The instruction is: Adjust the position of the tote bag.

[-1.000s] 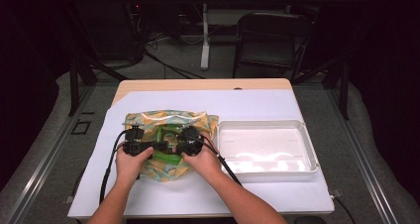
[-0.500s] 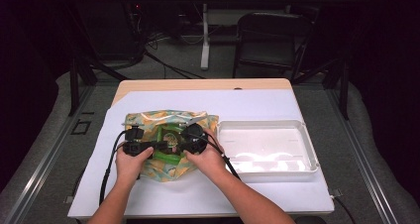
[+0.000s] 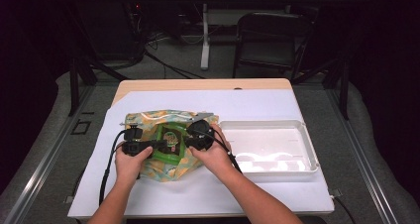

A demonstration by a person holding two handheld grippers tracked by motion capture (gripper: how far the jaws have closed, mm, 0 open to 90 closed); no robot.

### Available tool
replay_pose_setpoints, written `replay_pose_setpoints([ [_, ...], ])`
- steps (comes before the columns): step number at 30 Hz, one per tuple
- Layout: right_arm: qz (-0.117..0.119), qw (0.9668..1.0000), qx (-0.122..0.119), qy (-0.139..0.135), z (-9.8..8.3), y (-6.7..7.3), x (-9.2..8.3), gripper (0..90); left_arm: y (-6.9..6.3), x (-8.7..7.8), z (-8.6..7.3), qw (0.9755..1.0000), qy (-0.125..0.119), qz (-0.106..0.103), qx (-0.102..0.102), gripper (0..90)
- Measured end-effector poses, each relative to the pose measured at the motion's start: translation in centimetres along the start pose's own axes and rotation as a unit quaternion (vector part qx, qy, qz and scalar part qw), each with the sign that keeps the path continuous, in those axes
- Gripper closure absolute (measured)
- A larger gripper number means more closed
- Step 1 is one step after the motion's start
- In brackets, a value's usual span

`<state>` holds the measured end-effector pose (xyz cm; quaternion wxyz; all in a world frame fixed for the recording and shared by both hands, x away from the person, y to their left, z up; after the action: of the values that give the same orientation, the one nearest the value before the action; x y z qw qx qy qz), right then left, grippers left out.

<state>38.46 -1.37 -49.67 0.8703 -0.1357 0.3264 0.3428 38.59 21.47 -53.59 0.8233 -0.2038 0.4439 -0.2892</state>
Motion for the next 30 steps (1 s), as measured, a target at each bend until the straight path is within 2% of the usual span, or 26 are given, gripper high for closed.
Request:
replay_pose_setpoints([
  [1,0.001,0.9999,-0.01,0.009,0.2,-0.2,-0.4,64.3,0.0,0.0,0.0,1.0,-0.001,0.0,0.0,69.1],
  [8,-0.015,0.9996,-0.021,-0.013,1.3,-1.0,-1.5,61.4,0.0,0.0,0.0,1.0,-0.002,0.001,0.0,69.2],
  [13,-0.028,0.9992,-0.026,-0.014,1.8,-1.5,-1.5,57.6,0.0,0.0,0.0,1.0,-0.002,0.002,0.0,69.3],
  [21,-0.039,0.9986,-0.035,-0.006,2.5,-2.1,-0.6,53.3,-0.1,0.1,-0.1,1.0,-0.003,0.003,0.001,69.2],
  [26,-0.044,0.9974,-0.057,-0.007,3.1,-1.9,0.2,48.6,-0.1,0.1,-0.1,1.0,-0.003,0.003,0.001,69.2],
  [30,-0.054,0.9954,-0.079,0.0,3.7,-1.5,0.9,50.7,-0.2,0.0,-0.1,1.0,-0.004,0.004,0.002,69.3],
])
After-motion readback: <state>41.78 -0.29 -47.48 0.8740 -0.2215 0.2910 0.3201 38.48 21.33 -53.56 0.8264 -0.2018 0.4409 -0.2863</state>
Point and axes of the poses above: each handheld gripper's, and its own axes: x roughly forward along the jaws, z roughly out of its top, y roughly to its left, the point moved 1 cm from there along x, roughly forward along the jaws, and after that the axes turned 6 degrees about -x, right-handed, at the moved point
